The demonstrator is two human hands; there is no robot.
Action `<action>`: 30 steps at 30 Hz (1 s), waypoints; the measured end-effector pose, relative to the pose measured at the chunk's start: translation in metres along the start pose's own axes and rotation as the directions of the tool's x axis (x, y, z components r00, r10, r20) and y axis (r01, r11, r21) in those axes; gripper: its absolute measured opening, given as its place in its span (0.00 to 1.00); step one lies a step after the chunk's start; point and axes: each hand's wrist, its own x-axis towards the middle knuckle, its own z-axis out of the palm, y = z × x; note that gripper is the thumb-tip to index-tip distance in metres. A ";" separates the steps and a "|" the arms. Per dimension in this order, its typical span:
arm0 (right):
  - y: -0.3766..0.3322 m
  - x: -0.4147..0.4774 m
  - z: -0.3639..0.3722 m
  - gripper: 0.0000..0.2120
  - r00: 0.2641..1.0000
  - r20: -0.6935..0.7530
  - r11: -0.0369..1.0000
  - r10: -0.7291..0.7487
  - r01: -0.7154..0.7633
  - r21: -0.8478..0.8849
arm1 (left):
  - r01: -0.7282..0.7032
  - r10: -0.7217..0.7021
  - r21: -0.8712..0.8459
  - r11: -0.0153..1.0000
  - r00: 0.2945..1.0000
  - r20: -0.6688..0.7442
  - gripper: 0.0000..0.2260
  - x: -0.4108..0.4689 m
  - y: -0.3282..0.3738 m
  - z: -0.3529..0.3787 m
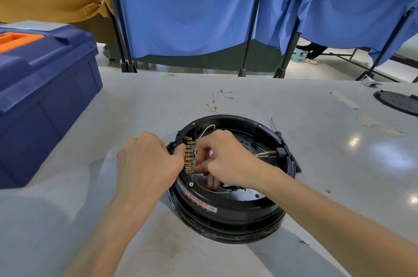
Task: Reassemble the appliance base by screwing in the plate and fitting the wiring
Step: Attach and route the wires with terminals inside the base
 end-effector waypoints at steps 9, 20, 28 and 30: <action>0.000 0.001 -0.003 0.12 1.000 0.021 1.000 0.004 -0.004 0.012 | 0.009 -0.009 -0.012 1.000 1.000 0.000 0.23 0.000 -0.001 0.000; -0.005 0.000 -0.002 0.12 0.999 0.003 0.997 0.055 -0.054 -0.054 | 0.027 -0.027 0.045 0.999 1.000 -0.001 0.23 -0.001 0.001 0.001; -0.020 -0.002 0.000 0.12 0.998 -0.067 0.984 0.017 -0.029 -0.178 | 0.026 -0.027 0.089 0.996 1.000 0.002 0.23 -0.003 0.004 0.002; -0.021 0.000 0.003 0.08 0.997 -0.073 0.984 0.008 -0.021 -0.180 | 0.022 -0.022 0.089 0.996 1.000 -0.002 0.23 -0.004 0.004 0.004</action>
